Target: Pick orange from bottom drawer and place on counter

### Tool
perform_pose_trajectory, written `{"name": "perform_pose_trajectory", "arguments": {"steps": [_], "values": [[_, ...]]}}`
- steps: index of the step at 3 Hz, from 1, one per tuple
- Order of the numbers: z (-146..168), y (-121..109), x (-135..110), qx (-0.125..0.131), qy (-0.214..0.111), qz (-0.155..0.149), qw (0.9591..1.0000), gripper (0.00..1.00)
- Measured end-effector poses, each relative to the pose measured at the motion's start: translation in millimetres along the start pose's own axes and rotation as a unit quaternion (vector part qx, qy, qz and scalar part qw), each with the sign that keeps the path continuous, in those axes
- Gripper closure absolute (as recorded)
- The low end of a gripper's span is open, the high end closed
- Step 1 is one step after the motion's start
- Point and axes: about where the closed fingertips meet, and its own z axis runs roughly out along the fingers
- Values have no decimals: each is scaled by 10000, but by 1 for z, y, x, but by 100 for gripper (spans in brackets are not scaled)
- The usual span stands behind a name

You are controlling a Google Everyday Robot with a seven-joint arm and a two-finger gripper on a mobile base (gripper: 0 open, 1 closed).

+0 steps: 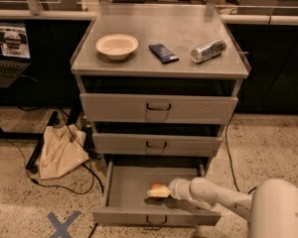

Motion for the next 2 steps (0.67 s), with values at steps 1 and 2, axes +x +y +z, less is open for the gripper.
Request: {"name": "perform_pose_trajectory", "arguments": {"steps": [1, 2], "values": [[0, 0, 0, 0, 0, 0, 10000, 0], [12, -1, 13, -2, 94, 164, 9998, 0]]}}
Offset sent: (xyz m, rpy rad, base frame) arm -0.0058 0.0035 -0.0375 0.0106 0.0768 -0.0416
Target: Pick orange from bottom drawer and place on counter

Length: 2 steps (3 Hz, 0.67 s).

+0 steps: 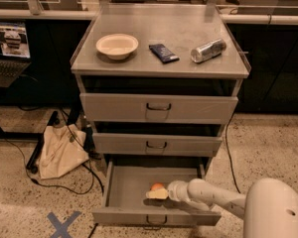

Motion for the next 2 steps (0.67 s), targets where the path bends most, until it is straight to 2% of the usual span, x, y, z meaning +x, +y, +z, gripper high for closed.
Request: {"name": "perform_pose_trajectory", "arguments": {"steps": [2], "values": [[34, -1, 16, 171, -7, 382, 9991, 0]]}}
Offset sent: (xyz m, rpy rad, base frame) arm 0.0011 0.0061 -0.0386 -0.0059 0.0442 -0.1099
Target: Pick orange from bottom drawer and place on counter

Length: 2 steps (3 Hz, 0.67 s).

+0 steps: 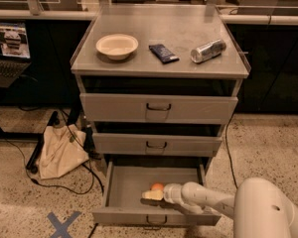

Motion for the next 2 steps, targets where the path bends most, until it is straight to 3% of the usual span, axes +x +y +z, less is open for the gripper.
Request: {"name": "perform_pose_trajectory", "arguments": {"steps": [2], "values": [[32, 4, 5, 48, 123, 17, 9999, 0]]}}
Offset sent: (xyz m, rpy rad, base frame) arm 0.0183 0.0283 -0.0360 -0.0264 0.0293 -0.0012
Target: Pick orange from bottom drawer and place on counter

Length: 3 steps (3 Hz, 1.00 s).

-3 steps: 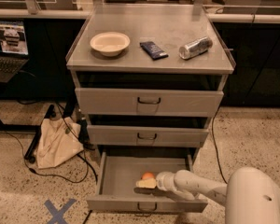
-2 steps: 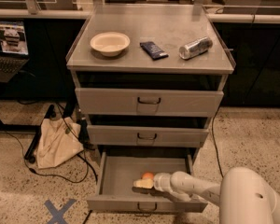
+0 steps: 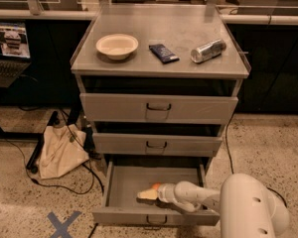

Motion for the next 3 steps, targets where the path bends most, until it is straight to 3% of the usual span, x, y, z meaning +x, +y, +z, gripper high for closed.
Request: {"name": "perform_pose_trajectory", "arguments": {"steps": [2, 3], "values": [[12, -4, 5, 232, 67, -43, 9997, 0], [14, -2, 6, 139, 91, -53, 9998, 0]]}}
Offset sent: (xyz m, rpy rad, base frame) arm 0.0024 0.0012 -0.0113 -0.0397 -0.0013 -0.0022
